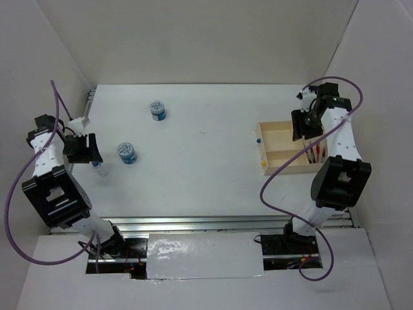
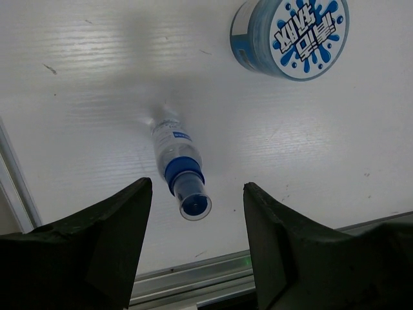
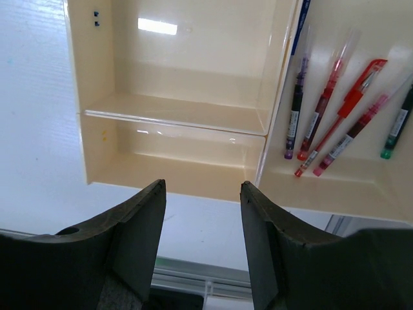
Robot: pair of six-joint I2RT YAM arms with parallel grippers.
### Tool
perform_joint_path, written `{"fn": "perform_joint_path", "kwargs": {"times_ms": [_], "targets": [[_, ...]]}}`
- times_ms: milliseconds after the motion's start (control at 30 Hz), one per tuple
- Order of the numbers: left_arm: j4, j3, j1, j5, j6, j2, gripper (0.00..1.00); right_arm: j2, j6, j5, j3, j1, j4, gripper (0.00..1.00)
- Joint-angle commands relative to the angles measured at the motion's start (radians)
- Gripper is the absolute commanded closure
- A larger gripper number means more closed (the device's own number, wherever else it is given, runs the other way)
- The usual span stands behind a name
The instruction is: Sort the stationery into containers
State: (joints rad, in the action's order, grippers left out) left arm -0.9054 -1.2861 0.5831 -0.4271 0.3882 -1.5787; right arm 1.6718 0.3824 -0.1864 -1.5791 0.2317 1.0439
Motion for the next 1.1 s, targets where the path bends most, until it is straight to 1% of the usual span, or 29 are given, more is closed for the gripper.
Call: {"fn": "perform_joint_path", "kwargs": {"times_ms": [0,133,300,333,600,733,867,900,933,967,1033,1067], "targets": [[0.068,0.005,-0.011,0.014,-0.011,0.022,0.30,-0.046,-0.010,-0.031,0.016,0.006,0.007,0.43],[0.089,0.011,-0.014,0.030,-0.020,0.011,0.31,-0.044,-0.004,-0.035,0.021,0.008,0.004,0.43],[0.096,0.005,-0.019,0.045,-0.020,-0.004,0.36,-0.044,0.001,-0.033,0.024,0.011,0.011,0.43],[0.089,0.004,-0.019,0.045,-0.020,-0.007,0.39,-0.044,0.001,-0.033,0.022,0.009,0.011,0.43],[0.079,0.005,-0.020,0.050,-0.009,-0.004,0.45,-0.037,-0.010,-0.044,0.021,0.005,0.013,0.43],[0.072,0.007,-0.025,0.053,-0.005,-0.001,0.56,-0.040,-0.011,-0.044,0.030,0.003,0.011,0.43],[0.076,0.018,-0.029,0.059,-0.015,0.002,0.62,-0.046,-0.014,-0.039,0.030,0.001,0.016,0.43],[0.079,0.021,-0.034,0.060,-0.020,0.008,0.65,-0.046,-0.016,-0.039,0.021,0.000,0.019,0.43],[0.077,0.027,-0.038,0.065,-0.023,0.008,0.67,-0.046,-0.017,-0.044,0.015,-0.002,0.024,0.40],[0.079,0.031,-0.040,0.070,-0.025,0.011,0.72,-0.047,-0.019,-0.044,0.008,-0.003,0.030,0.40],[0.085,0.036,-0.049,0.083,-0.034,0.019,0.78,-0.052,-0.022,-0.047,-0.007,-0.009,0.036,0.40],[0.089,0.037,-0.054,0.085,-0.038,0.022,0.85,-0.053,-0.023,-0.048,-0.012,-0.012,0.036,0.39]]}}
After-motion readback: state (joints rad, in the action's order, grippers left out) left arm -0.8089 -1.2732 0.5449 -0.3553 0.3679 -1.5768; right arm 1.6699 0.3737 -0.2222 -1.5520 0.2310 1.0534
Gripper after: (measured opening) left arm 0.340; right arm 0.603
